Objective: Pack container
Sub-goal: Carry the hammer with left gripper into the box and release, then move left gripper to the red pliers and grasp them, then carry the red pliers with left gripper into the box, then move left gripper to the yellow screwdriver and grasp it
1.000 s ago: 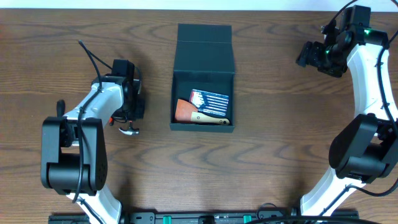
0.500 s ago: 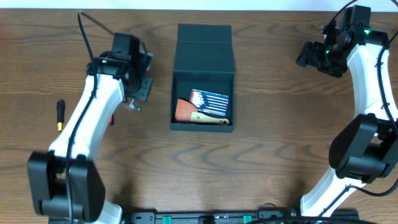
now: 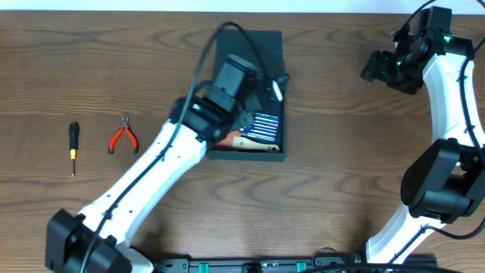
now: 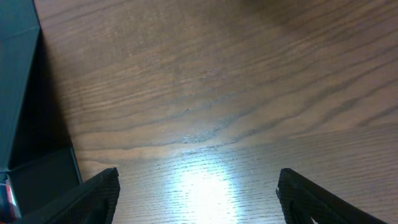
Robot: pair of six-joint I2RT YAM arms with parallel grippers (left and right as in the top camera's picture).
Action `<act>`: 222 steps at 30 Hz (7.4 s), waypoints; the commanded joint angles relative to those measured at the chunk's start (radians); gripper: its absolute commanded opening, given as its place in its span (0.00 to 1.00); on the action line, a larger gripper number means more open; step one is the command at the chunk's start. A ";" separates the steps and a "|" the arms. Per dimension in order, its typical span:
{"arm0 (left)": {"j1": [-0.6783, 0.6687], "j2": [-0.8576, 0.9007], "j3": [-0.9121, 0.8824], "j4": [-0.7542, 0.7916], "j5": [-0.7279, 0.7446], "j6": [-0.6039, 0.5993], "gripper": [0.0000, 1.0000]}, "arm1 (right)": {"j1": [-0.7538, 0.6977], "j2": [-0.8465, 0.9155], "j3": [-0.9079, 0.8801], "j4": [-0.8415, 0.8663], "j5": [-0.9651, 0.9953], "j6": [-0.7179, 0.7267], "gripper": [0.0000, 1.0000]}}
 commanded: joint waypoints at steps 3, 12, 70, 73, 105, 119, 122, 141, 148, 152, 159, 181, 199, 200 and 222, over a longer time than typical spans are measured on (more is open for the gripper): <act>0.006 0.105 0.016 -0.016 -0.051 0.066 0.06 | 0.001 0.003 -0.004 -0.001 -0.012 0.001 0.82; 0.006 0.237 0.015 -0.017 -0.050 0.055 0.06 | 0.001 0.003 -0.004 -0.001 -0.012 0.001 0.82; 0.581 -0.039 0.011 -0.346 -0.097 -0.757 0.74 | 0.001 0.003 -0.004 -0.012 -0.012 0.001 0.84; 0.685 0.030 0.011 -0.345 0.028 -0.816 0.74 | 0.001 0.003 -0.004 -0.009 -0.012 0.002 0.84; 0.752 0.483 0.011 -0.322 0.138 -0.866 0.12 | 0.007 0.003 -0.004 -0.023 -0.012 0.005 0.82; 0.740 0.389 0.060 -0.380 0.157 -0.853 0.06 | 0.007 0.003 -0.004 -0.023 -0.012 0.005 0.83; 0.705 0.293 0.111 -0.403 0.157 -0.793 0.06 | 0.007 0.003 -0.004 -0.019 -0.012 0.005 0.83; 0.093 0.074 0.176 -0.308 0.153 -0.003 0.06 | 0.007 0.003 -0.004 -0.016 -0.012 0.005 0.81; 0.095 0.257 0.177 -0.303 0.153 0.061 0.06 | 0.007 0.003 -0.004 -0.021 -0.012 0.005 0.81; 0.095 0.332 0.176 -0.289 0.153 0.061 0.06 | 0.007 0.003 -0.004 -0.021 -0.012 0.005 0.81; 0.095 0.421 0.176 -0.249 0.153 0.060 0.06 | 0.007 0.003 -0.004 -0.020 -0.012 0.004 0.81; 0.339 0.074 0.293 -0.532 0.039 -0.264 0.62 | 0.007 0.003 -0.004 -0.015 -0.012 0.004 0.82; 1.009 0.343 0.225 -0.528 0.080 -0.556 0.45 | 0.007 0.003 -0.004 0.022 -0.012 0.004 0.85; 1.025 0.368 0.225 -0.525 0.080 -0.534 0.45 | 0.007 0.003 -0.004 0.022 -0.012 0.005 0.85; 1.156 0.592 0.225 -0.410 0.111 -0.337 0.58 | 0.007 0.003 -0.004 -0.009 -0.012 0.004 0.82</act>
